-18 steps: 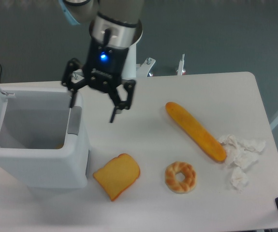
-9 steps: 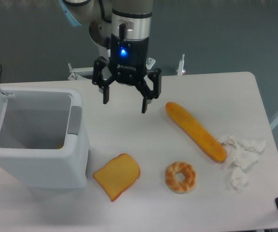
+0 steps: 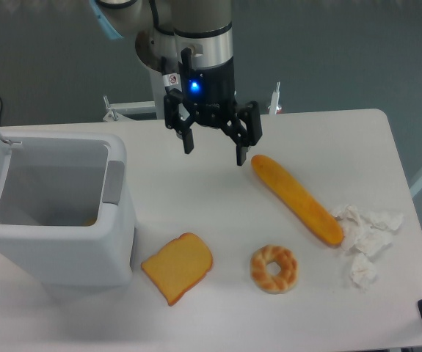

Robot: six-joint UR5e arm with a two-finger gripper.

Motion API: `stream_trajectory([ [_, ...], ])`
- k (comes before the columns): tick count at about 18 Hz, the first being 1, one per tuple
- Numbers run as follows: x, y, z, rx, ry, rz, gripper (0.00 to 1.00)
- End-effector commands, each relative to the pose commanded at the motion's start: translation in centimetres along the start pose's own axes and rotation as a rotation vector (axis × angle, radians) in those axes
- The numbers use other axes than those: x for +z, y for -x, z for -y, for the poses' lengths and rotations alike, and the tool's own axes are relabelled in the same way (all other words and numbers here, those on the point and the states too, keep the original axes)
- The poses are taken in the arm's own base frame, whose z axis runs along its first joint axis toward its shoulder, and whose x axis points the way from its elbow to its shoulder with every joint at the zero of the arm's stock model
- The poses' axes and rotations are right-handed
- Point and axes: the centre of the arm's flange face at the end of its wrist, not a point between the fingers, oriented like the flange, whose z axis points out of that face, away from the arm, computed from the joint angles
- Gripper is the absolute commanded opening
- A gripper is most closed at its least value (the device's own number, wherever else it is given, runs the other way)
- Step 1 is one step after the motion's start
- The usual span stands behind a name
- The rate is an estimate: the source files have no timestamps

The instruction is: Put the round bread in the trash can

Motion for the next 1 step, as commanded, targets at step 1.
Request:
stream_trajectory([
  [1, 0.0, 0.0, 0.0, 0.002, 0.0, 0.0, 1.0],
])
